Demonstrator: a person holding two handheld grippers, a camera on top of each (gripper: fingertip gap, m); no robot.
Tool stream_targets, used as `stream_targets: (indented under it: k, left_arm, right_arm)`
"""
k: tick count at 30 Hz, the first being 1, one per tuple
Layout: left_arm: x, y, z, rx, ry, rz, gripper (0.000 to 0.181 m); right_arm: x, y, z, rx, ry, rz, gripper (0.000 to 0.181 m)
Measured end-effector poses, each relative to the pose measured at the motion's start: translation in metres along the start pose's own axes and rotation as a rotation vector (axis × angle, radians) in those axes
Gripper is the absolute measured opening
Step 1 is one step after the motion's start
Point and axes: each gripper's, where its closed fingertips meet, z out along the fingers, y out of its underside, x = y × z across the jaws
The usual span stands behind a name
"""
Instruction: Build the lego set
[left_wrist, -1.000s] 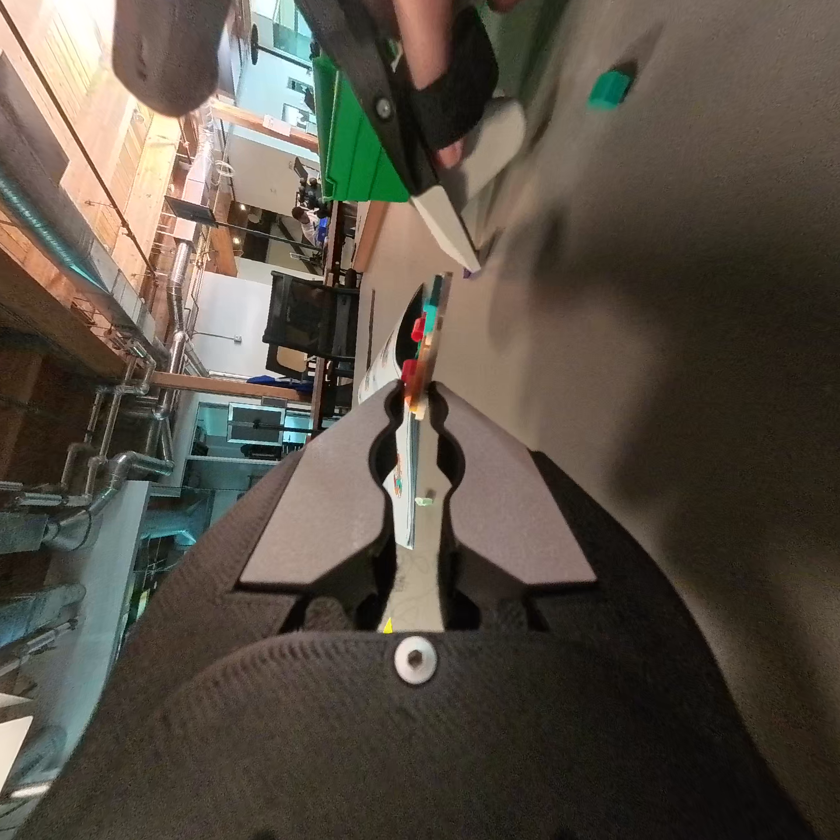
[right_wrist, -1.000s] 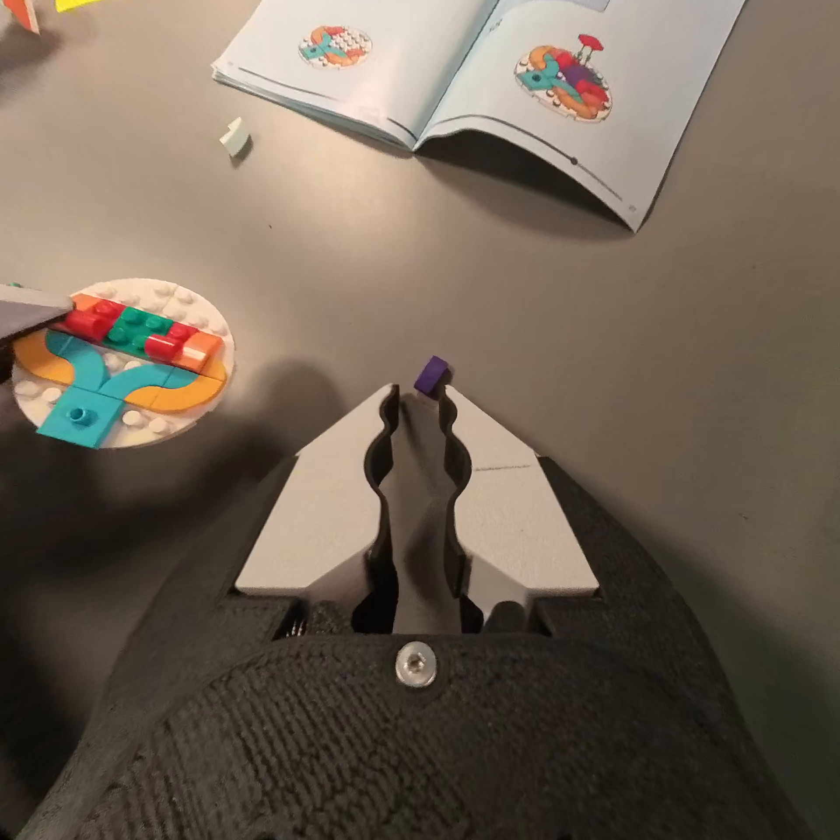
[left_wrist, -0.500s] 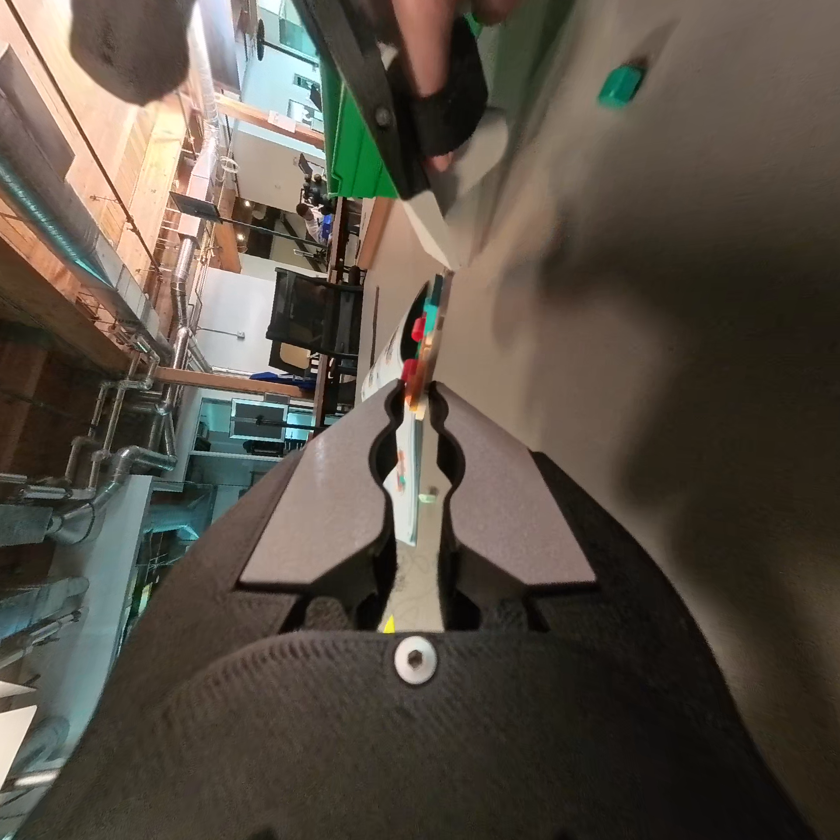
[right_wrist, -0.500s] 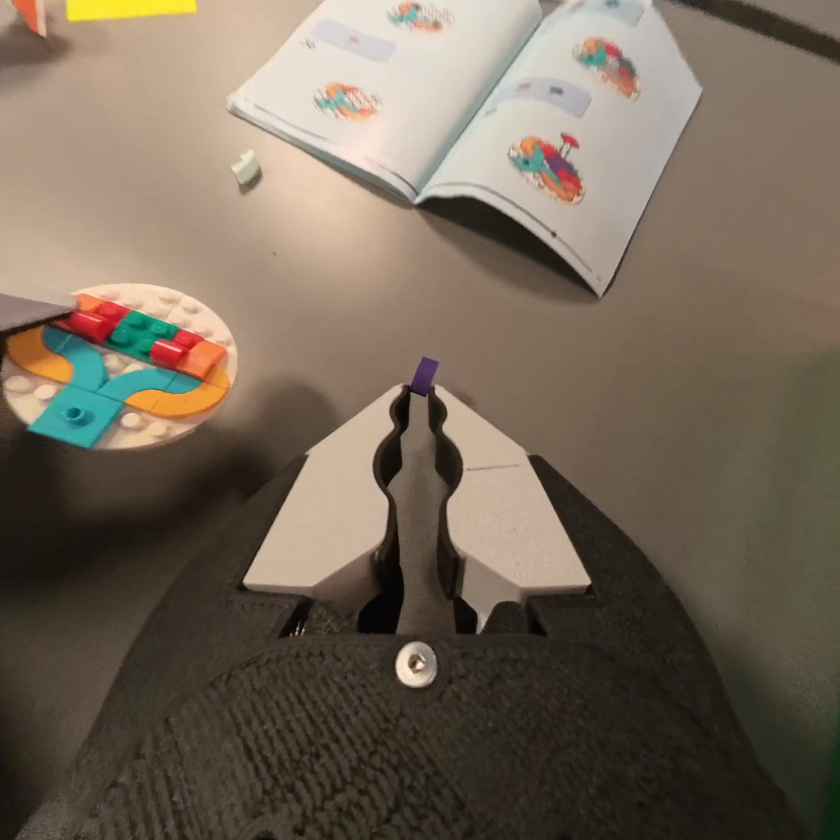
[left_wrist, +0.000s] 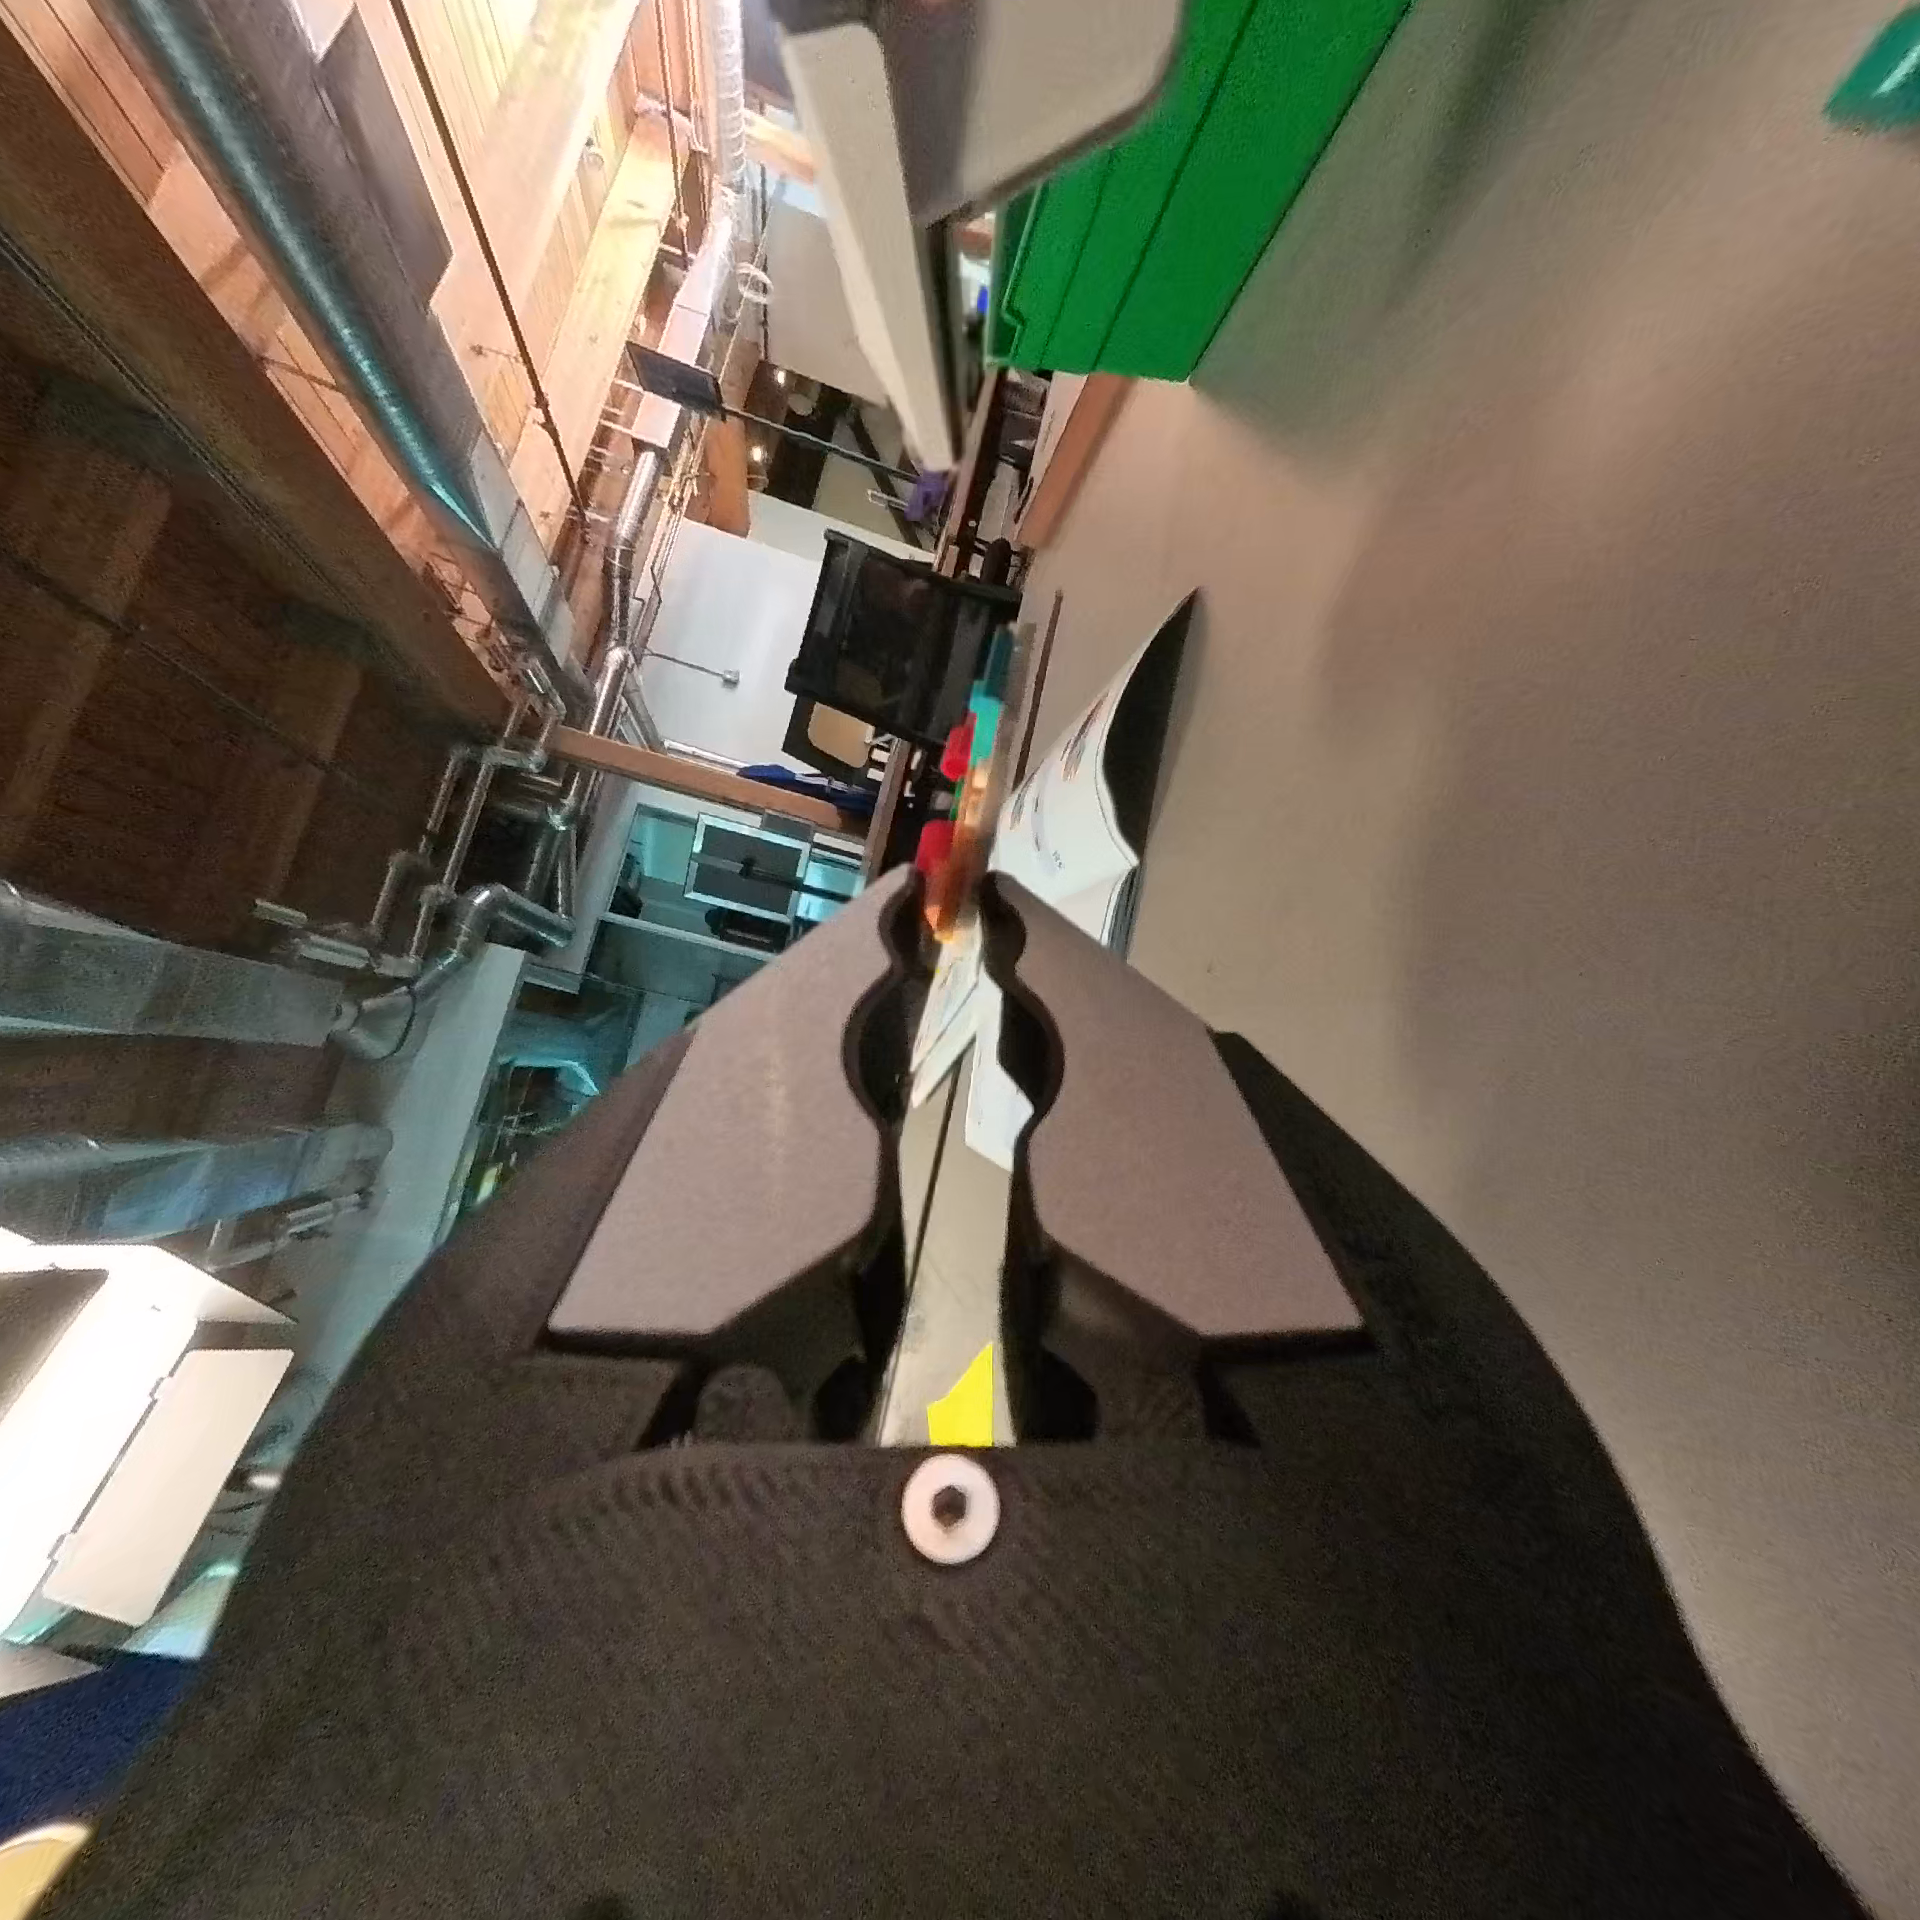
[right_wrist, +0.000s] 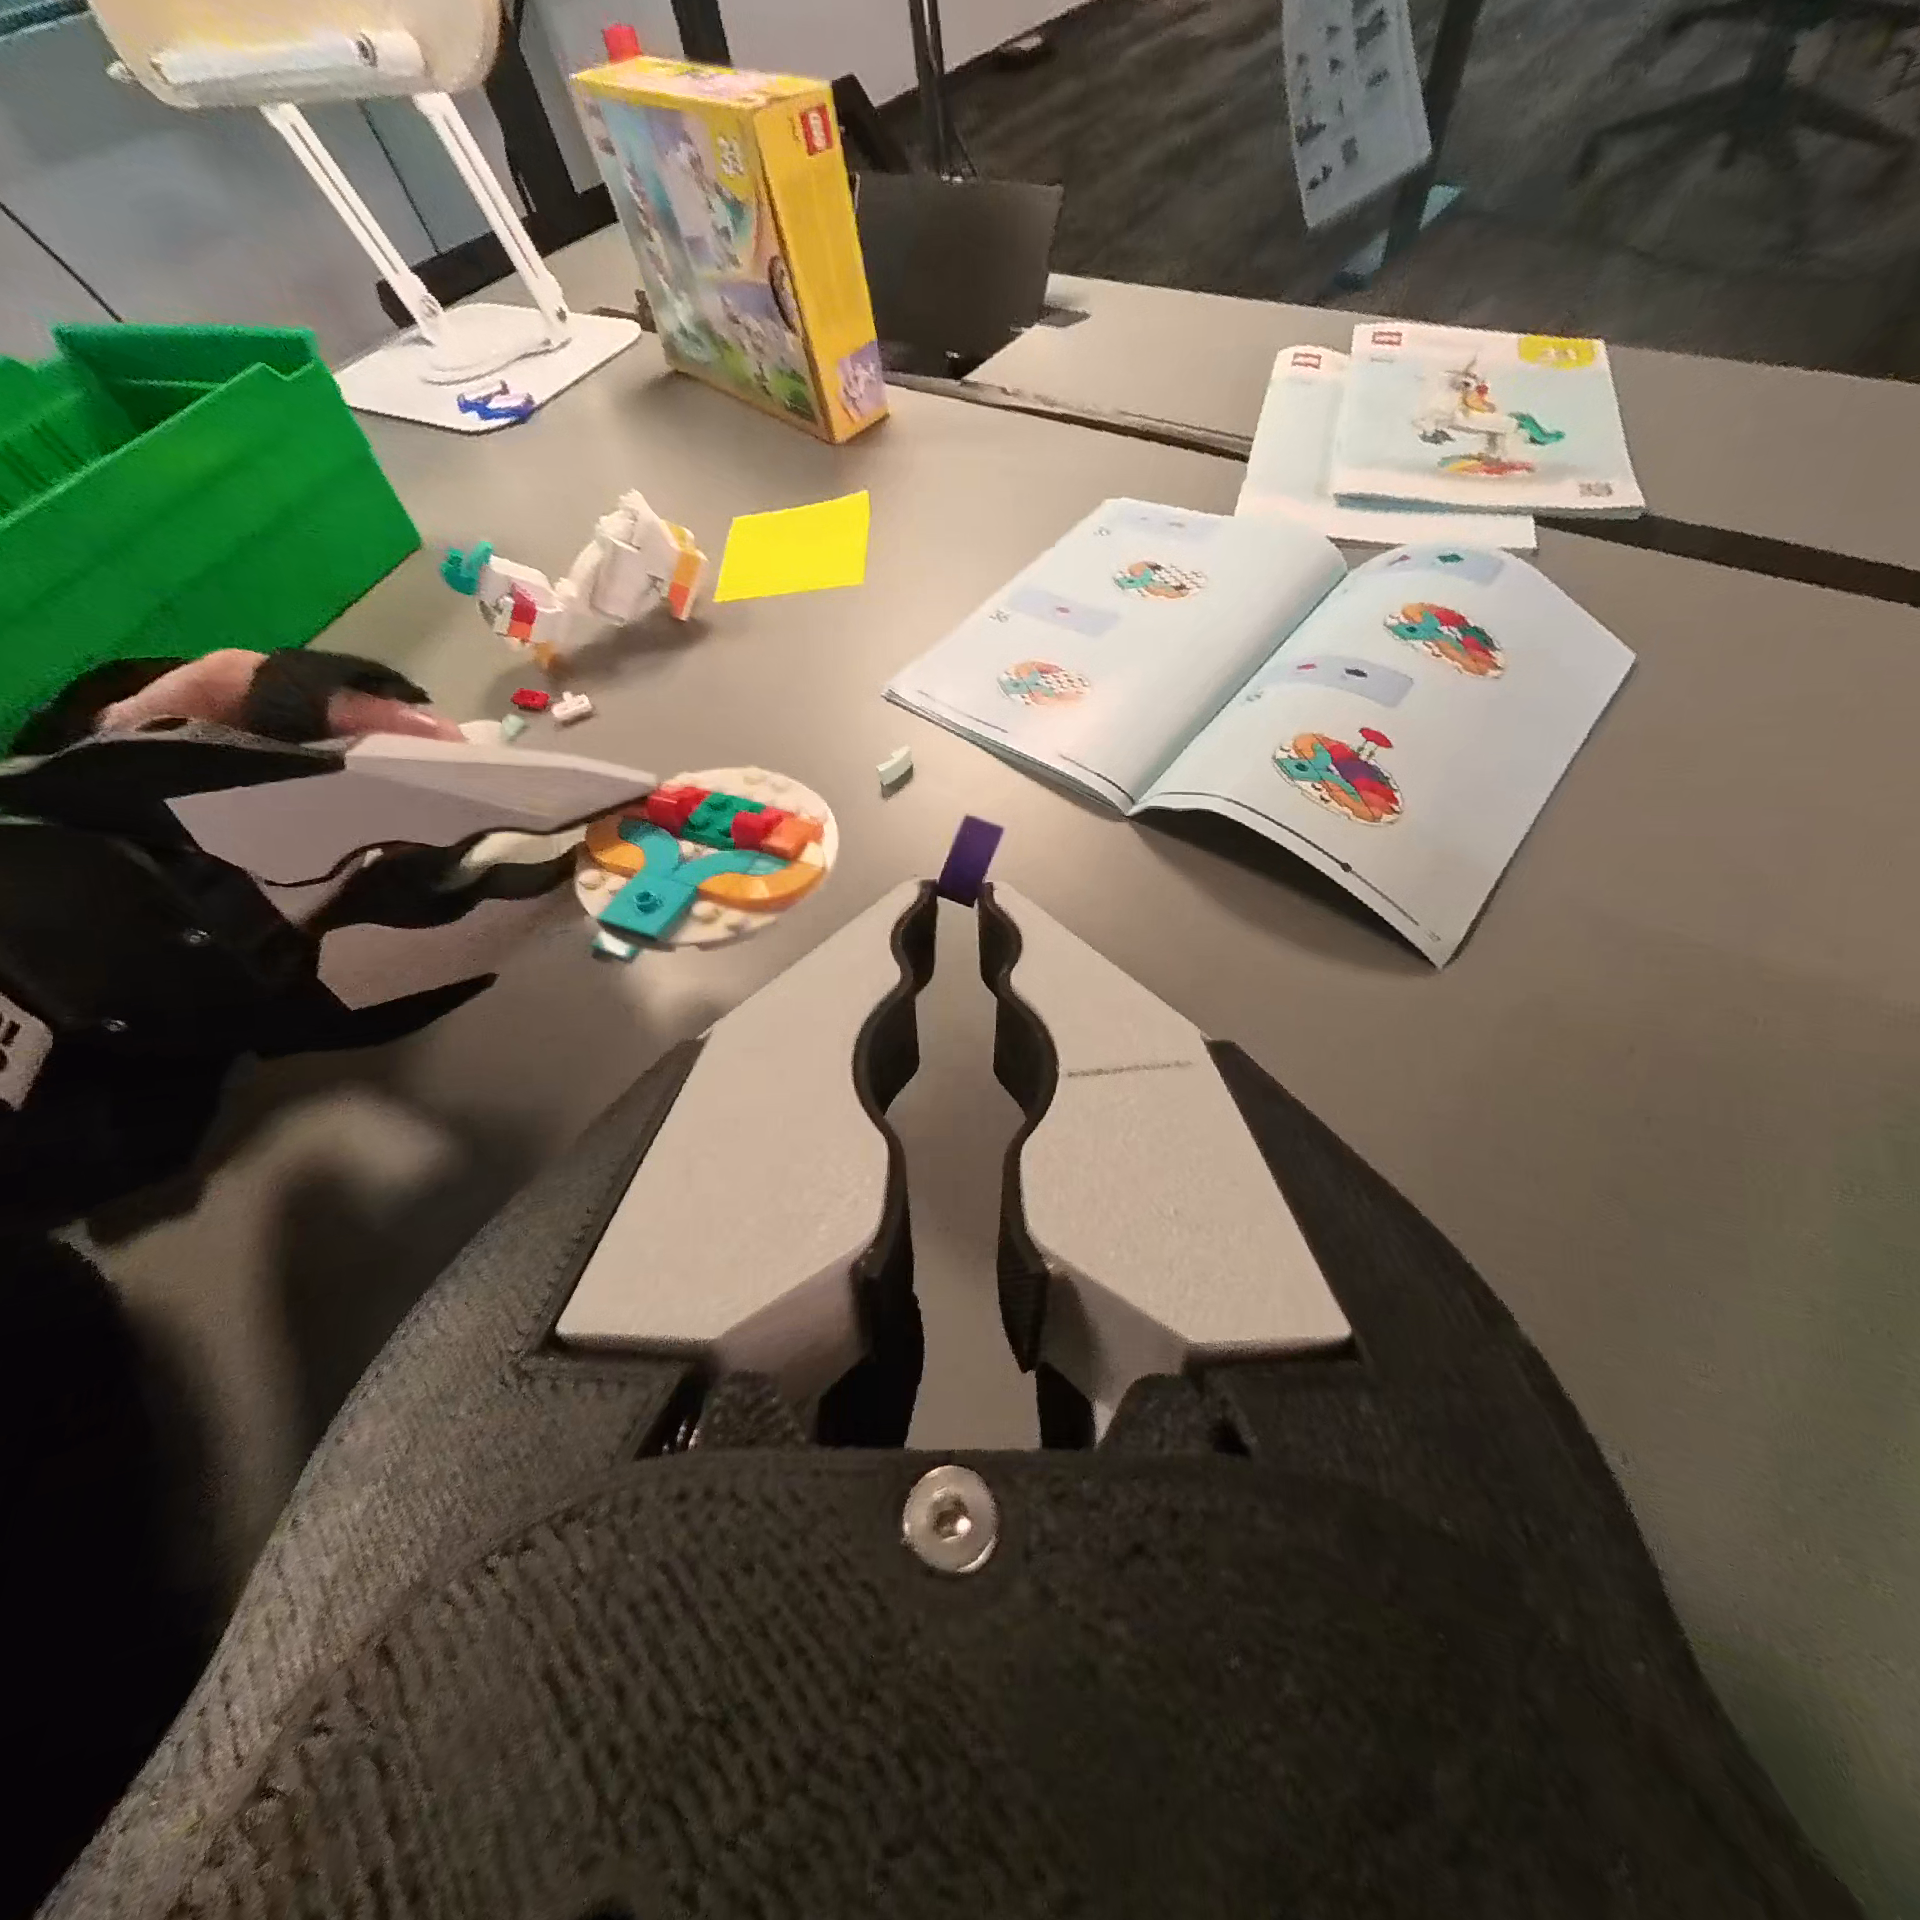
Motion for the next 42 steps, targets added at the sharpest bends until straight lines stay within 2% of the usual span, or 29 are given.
stream_targets:
  k: [1, 10, 18, 29, 38, 42]
  left_arm:
    - [0.001, -0.001, 0.000, 0.003, 0.002, 0.003, 0.009]
    - [0.008, -0.007, -0.002, 0.041, 0.031, 0.035, 0.009]
    - [0.010, -0.009, -0.003, 0.048, 0.039, 0.047, 0.010]
    - [0.019, -0.021, -0.006, 0.103, 0.066, 0.094, 0.009]
    - [0.018, -0.026, -0.009, 0.128, 0.058, 0.109, 0.009]
    - [0.018, -0.025, -0.008, 0.121, 0.056, 0.116, 0.009]
  right_arm:
    - [-0.001, -0.001, 0.000, 0.001, -0.004, -0.005, 0.006]
    - [-0.013, -0.001, -0.001, -0.014, -0.056, -0.050, 0.006]
    - [-0.013, 0.012, -0.001, -0.133, -0.045, -0.154, 0.006]
    - [-0.059, 0.022, 0.004, -0.247, -0.267, -0.413, 0.006]
    - [-0.066, 0.028, 0.007, -0.433, -0.435, -0.632, 0.006]
    - [-0.063, 0.032, 0.008, -0.527, -0.468, -0.664, 0.006]
